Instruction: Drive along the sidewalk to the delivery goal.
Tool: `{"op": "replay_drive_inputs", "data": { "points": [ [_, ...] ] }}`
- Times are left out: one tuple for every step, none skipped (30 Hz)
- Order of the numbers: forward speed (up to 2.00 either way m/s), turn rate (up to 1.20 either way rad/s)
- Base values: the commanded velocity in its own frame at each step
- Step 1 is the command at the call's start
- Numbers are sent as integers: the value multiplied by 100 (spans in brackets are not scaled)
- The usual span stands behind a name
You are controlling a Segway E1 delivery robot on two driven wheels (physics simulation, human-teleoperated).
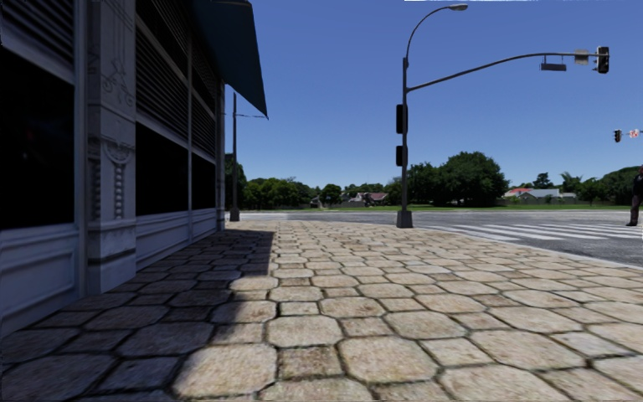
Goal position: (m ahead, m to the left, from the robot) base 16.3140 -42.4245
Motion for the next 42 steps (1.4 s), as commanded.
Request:
{"op": "replay_drive_inputs", "data": {
  "points": [
    [200,-29],
    [200,-29],
    [200,-29],
    [200,-29],
    [200,-29],
    [200,-29],
    [200,-29],
    [200,-29],
    [200,-29],
    [200,-29],
    [200,-29],
    [200,-29],
    [200,-29],
    [200,-29],
    [200,-29],
    [200,-29],
    [200,-29],
    [200,-29],
    [200,-29],
    [200,-29],
    [200,-29],
    [200,-29],
    [200,-15],
    [200,0],
    [200,0],
    [200,0],
    [200,0],
    [200,0],
    [200,0],
    [200,0],
    [200,0],
    [200,0],
    [200,0],
    [200,0],
    [200,0],
    [200,0],
    [200,0],
    [200,0],
    [200,0],
    [200,0],
    [200,0],
    [200,-2]
  ]
}}
